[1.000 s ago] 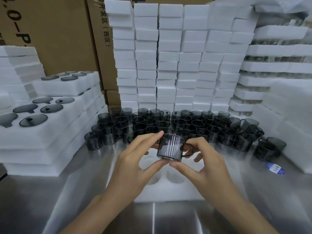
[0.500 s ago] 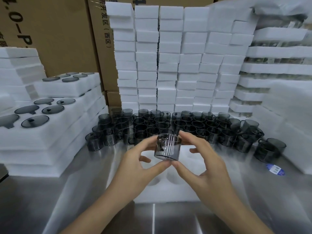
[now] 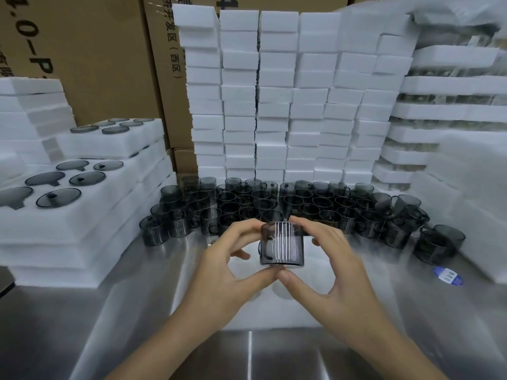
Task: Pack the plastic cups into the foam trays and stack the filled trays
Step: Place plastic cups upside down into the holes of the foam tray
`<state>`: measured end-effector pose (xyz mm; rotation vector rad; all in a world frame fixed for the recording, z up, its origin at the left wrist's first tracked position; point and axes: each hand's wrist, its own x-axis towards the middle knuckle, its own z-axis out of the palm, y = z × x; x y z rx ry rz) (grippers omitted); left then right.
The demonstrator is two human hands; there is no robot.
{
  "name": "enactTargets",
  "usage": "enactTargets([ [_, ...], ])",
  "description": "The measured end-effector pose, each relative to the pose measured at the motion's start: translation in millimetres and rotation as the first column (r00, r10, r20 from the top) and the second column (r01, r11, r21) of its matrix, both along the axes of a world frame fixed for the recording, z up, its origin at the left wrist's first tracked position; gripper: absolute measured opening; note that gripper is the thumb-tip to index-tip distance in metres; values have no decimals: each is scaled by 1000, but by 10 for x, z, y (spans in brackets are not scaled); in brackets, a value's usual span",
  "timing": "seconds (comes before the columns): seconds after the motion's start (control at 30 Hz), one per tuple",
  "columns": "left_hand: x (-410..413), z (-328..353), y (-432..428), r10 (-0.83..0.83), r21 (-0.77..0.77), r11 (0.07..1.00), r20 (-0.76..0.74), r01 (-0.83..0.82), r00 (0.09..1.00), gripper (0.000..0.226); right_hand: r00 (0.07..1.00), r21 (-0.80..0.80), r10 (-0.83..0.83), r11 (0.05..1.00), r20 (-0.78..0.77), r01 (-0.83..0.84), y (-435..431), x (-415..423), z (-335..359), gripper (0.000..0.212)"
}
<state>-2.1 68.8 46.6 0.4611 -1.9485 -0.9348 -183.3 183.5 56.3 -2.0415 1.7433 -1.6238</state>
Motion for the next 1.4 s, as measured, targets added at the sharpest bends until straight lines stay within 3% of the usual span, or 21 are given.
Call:
enactTargets([
  [0.17,-30,-89,-18,58,-61,997,192,-47,980,62,999,6,-15,1000,-38,15,-29,8,-15,61],
  [0.3,-25,-87,22,147,-208,971,126,-119,981,72,996,-14,17,1000,-85,-18,-25,85,-31,63],
  [0.47,17,15,-18,-9,-37,999,13,10,1000,61,956,100,159,977,248,-188,11,2,47,71],
  [0.6,6,-25,-37,-79,32,997,150,75,985,62,887,161,168,952,431,-259,-53,-59,50,51],
  [0.77,-11,-157,-70,39,-43,999,288,-27,957,81,928,231,69,959,367,-163,-94,-118,-38,52],
  [0.93,21,-189,-69,138,-165,983,399,-77,907,72,948,91,-54,995,314,26,-54,-460,83,22],
  [1.03,12,-195,-94,193,-241,967,484,-82,854,55,933,80,-185,982,308,169,-18,-721,133,20],
  [1.13,-1,-194,-91,209,-249,965,539,-83,816,51,923,118,-290,956,254,268,-41,-818,72,24],
  [1.4,46,-133,-48,187,-241,969,555,-58,810,48,936,153,-326,940,136,305,-72,-700,-1,20],
])
